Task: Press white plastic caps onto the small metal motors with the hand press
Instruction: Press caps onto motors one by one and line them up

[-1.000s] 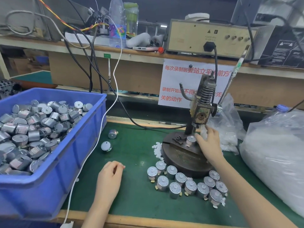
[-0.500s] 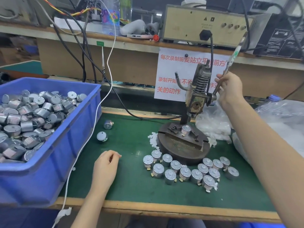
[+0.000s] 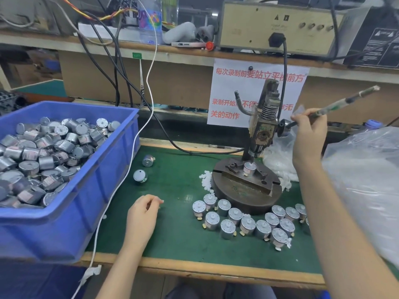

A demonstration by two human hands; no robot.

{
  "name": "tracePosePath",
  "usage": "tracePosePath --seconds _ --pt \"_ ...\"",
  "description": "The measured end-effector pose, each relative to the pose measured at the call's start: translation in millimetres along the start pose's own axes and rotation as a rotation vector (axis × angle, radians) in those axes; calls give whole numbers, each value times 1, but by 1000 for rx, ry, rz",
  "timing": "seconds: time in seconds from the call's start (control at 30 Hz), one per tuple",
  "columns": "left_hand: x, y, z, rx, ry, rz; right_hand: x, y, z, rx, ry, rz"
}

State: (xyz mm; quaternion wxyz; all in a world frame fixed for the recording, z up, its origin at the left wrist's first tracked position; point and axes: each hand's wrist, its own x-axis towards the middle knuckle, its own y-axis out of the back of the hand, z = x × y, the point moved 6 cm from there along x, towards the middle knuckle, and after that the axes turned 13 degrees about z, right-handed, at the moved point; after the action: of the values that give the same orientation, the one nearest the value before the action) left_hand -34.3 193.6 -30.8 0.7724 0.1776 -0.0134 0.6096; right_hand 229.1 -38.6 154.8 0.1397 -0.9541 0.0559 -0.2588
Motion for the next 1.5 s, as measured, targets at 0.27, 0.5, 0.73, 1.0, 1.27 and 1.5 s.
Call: tracePosePath --seconds 0.27,0.5,0.73,1.0,1.27,1.5 --pt "-1 0 -1 -1 7 3 2 4 1 -44 10 -112" --pt "0 0 1 6 -8 -5 -3 20 29 -217 -28 -108" --pt "0 0 2 21 -14 -1 -60 20 91 -740 -5 -452" --pt "-1 1 2 25 11 2 -71 -5 102 -984 171 -486" --pt "-1 1 3 9 19 10 -75 2 96 -945 225 -408" --pt "-2 1 3 10 22 9 -75 24 91 -762 137 -212"
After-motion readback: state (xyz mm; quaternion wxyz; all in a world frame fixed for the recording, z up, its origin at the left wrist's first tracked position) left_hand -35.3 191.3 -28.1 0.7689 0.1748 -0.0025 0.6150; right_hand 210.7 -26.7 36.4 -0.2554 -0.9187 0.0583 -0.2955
